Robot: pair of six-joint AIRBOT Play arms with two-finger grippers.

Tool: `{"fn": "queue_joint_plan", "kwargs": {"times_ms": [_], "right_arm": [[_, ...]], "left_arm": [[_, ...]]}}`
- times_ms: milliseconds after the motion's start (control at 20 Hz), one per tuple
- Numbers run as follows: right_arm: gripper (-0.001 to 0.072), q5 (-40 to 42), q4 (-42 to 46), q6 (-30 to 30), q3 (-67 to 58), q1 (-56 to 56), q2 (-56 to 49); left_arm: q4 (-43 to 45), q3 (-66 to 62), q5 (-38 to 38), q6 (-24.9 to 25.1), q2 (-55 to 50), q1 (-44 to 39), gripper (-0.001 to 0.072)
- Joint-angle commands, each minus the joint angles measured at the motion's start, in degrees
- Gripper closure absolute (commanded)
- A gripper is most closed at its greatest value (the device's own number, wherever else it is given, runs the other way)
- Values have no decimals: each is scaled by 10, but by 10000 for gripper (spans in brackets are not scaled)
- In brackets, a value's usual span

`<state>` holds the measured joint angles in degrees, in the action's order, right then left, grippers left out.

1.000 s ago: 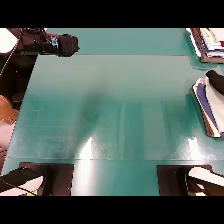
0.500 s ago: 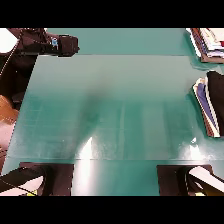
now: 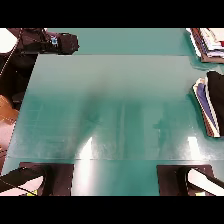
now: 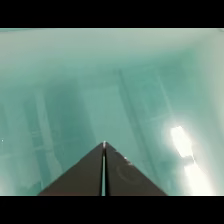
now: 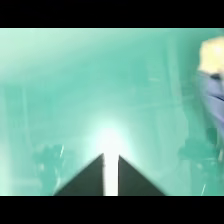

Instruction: Fold the shirts.

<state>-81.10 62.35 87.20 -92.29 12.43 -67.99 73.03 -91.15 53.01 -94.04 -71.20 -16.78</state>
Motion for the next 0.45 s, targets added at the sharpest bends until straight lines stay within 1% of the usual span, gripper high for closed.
{"fn": "queue_joint_plan", "kwargs": {"times_ms": [0, 150, 400], "right_arm": [[691, 2, 9, -28, -45, -113, -30], [691, -4, 8, -28, -70, -150, -50], [691, -5, 8, -28, -80, -160, -60]], "left_arm": [[0, 0, -7, 0, 0, 0, 683], [0, 0, -7, 0, 0, 0, 682], [0, 0, -7, 0, 0, 0, 683]]}}
